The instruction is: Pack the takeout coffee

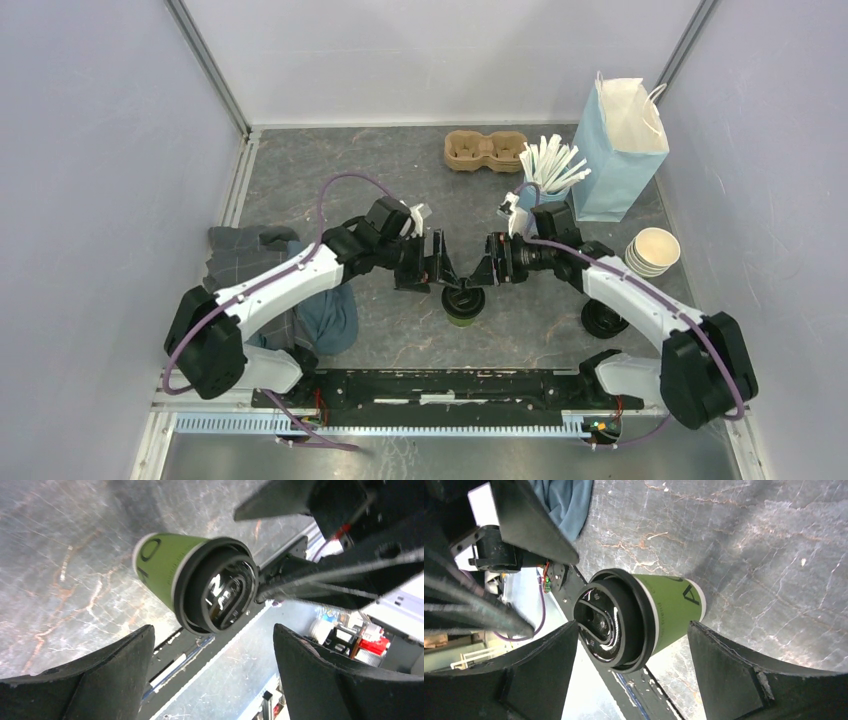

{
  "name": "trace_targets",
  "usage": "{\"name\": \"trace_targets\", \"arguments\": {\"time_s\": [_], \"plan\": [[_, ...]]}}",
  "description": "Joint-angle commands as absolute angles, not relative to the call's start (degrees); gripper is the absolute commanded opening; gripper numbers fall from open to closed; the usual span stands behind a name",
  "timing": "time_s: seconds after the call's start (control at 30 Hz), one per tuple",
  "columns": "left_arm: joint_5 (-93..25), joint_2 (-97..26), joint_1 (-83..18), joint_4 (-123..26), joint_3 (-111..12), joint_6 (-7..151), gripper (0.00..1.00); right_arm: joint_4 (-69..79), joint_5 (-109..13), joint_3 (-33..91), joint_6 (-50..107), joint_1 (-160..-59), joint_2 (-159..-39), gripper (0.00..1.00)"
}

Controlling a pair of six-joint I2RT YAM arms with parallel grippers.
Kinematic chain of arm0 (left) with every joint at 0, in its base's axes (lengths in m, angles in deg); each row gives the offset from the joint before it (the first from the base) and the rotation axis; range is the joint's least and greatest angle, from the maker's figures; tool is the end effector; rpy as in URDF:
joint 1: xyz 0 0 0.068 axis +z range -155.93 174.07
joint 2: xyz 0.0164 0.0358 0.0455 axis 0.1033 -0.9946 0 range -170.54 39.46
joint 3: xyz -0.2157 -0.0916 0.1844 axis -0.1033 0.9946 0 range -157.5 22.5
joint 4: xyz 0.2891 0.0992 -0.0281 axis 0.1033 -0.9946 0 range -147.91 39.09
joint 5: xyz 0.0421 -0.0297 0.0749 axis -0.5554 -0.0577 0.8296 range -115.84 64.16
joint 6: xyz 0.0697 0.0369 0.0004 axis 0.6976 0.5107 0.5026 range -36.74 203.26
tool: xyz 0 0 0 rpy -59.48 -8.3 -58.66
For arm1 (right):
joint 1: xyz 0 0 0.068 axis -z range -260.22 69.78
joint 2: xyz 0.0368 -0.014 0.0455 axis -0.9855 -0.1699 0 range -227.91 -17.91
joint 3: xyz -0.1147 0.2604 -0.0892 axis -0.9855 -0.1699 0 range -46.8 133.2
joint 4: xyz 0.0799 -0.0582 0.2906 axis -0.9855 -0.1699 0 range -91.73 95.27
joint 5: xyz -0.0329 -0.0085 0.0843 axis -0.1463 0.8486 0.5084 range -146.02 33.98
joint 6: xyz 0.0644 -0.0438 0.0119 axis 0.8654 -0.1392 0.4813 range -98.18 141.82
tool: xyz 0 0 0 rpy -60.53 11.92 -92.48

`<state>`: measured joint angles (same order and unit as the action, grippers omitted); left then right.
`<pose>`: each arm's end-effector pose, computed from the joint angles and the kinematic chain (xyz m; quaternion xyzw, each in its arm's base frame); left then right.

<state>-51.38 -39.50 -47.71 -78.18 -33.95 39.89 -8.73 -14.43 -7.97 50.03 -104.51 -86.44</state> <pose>0.2381 -0.2518 0.2383 0.0633 0.9168 -0.3796 0.1065 0.2441 0.1595 0.2044 -0.1101 0.8639 0.4553 0.1853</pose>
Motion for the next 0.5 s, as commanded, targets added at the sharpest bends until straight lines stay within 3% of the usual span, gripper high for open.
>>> {"name": "trace_targets", "arguments": {"time_s": [0.0, 0.27, 0.47], "plan": [[-52.9, -38.1, -51.6, -76.3, -31.5, 34.7, 0.93, -14.3, -10.9, -2.3, 40.3, -103.7, -91.5, 0.86], [-53.3, -41.2, -55.6, -72.3, -28.4, 32.0, 0.90, -6.2, -2.6, -5.1, 39.8, -103.3, -96.3, 0.75], [-49.3, -42.8, -55.3, -71.1, -25.4, 31.8, 0.77, 0.5, -1.2, -10.6, 41.6, -102.5, -97.8, 0.68]]}}
